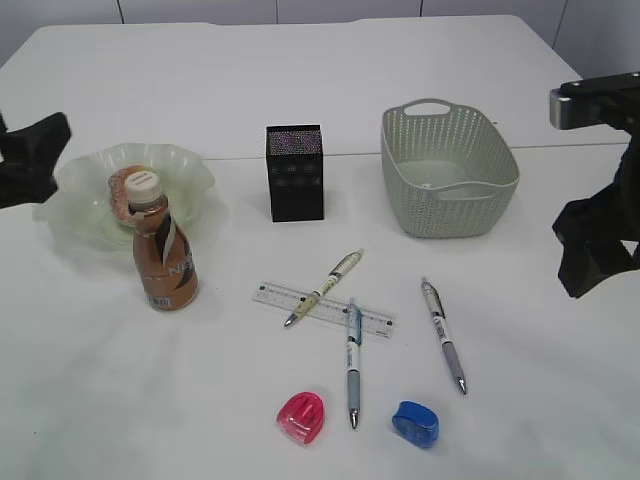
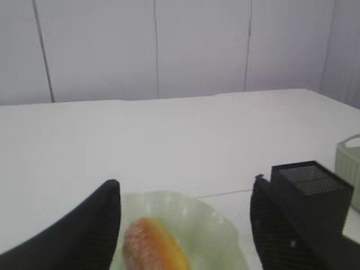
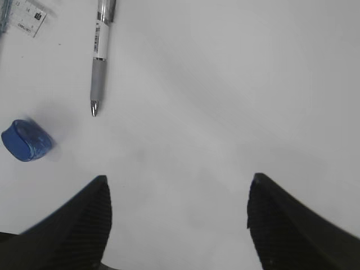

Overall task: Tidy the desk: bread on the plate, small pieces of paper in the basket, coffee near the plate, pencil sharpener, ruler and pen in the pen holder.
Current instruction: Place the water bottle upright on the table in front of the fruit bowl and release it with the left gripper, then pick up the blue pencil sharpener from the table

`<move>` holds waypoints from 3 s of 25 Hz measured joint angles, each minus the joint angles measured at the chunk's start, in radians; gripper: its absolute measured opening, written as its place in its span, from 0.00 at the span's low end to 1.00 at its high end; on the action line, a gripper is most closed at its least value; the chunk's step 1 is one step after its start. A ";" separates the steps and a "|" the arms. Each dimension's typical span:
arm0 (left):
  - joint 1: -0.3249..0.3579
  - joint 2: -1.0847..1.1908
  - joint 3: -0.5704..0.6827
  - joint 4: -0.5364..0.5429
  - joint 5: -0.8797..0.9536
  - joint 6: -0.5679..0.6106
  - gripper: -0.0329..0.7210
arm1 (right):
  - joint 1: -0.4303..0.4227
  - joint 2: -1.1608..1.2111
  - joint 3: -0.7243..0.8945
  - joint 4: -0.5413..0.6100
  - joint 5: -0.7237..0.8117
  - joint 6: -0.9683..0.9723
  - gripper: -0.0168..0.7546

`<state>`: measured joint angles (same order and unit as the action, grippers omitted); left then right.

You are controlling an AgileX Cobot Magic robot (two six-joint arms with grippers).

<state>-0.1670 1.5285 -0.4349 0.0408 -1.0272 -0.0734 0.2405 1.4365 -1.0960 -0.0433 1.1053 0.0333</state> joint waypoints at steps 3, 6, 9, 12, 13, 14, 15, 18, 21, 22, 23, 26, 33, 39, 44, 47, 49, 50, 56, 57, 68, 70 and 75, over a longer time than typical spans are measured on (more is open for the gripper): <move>0.075 -0.035 0.070 -0.002 0.013 -0.028 0.74 | 0.000 0.000 0.000 0.002 -0.001 0.000 0.74; 0.145 -0.068 0.143 0.007 0.042 -0.072 0.74 | 0.000 0.000 0.000 0.004 -0.001 0.000 0.74; 0.176 -0.098 0.185 0.065 0.161 -0.085 0.74 | 0.000 0.000 0.000 0.014 -0.001 0.000 0.74; 0.178 -0.133 0.190 0.149 0.319 -0.100 0.74 | 0.000 0.000 0.000 0.029 -0.001 0.000 0.74; 0.178 -0.150 0.190 0.159 0.363 -0.119 0.74 | 0.000 0.000 0.000 0.031 -0.001 0.000 0.74; 0.178 -0.169 0.190 0.164 0.419 -0.141 0.73 | 0.000 0.000 0.000 0.032 -0.001 0.000 0.74; 0.178 -0.188 0.190 0.167 0.475 -0.158 0.72 | 0.000 0.000 0.000 0.033 -0.001 0.000 0.74; 0.178 -0.246 0.190 0.183 0.628 -0.190 0.70 | 0.000 0.000 0.000 0.033 -0.001 0.000 0.74; 0.178 -0.300 0.165 0.189 0.839 -0.203 0.69 | 0.000 0.000 0.000 0.034 -0.001 0.000 0.74; 0.178 -0.312 0.145 0.189 0.931 -0.204 0.69 | 0.000 0.000 0.000 0.036 -0.001 0.000 0.74; 0.178 -0.319 0.115 0.189 1.027 -0.205 0.69 | 0.000 0.000 0.000 0.036 -0.001 0.000 0.74; 0.178 -0.321 0.004 0.164 1.282 -0.207 0.69 | 0.000 0.000 0.000 0.037 -0.001 0.000 0.74; 0.178 -0.321 -0.225 -0.041 1.739 -0.039 0.69 | 0.000 0.000 0.000 0.043 -0.001 0.000 0.74; 0.178 -0.321 -0.380 -0.240 2.025 0.089 0.68 | 0.000 0.000 0.000 0.074 -0.003 0.000 0.74; 0.178 -0.348 -0.457 -0.258 2.057 0.103 0.65 | 0.011 0.000 0.000 0.098 -0.028 0.000 0.74; 0.178 -0.368 -0.464 -0.272 2.045 0.104 0.64 | 0.055 0.012 -0.016 0.100 -0.042 0.000 0.74; 0.178 -0.374 -0.464 -0.282 2.045 0.104 0.64 | 0.087 0.037 -0.038 0.102 -0.050 0.004 0.74; 0.178 -0.376 -0.464 -0.286 2.045 0.104 0.64 | 0.102 0.055 -0.050 0.103 -0.052 0.012 0.74; 0.178 -0.376 -0.464 -0.289 2.047 0.104 0.63 | 0.134 0.156 -0.095 0.103 -0.064 0.035 0.74; 0.178 -0.376 -0.464 -0.289 2.051 0.104 0.63 | 0.137 0.165 -0.097 0.104 -0.064 0.035 0.74; 0.178 -0.376 -0.464 -0.302 2.059 0.104 0.62 | 0.241 0.195 -0.100 0.128 -0.017 -0.189 0.74; 0.178 -0.376 -0.464 -0.304 2.061 0.104 0.62 | 0.261 0.212 -0.100 0.135 -0.005 -0.230 0.74; 0.178 -0.376 -0.464 -0.312 2.063 0.104 0.62 | 0.324 0.248 -0.101 0.139 0.007 -0.291 0.74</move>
<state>0.0110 1.1526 -0.8985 -0.2717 1.0360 0.0301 0.5640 1.6842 -1.1971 0.0953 1.1119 -0.2577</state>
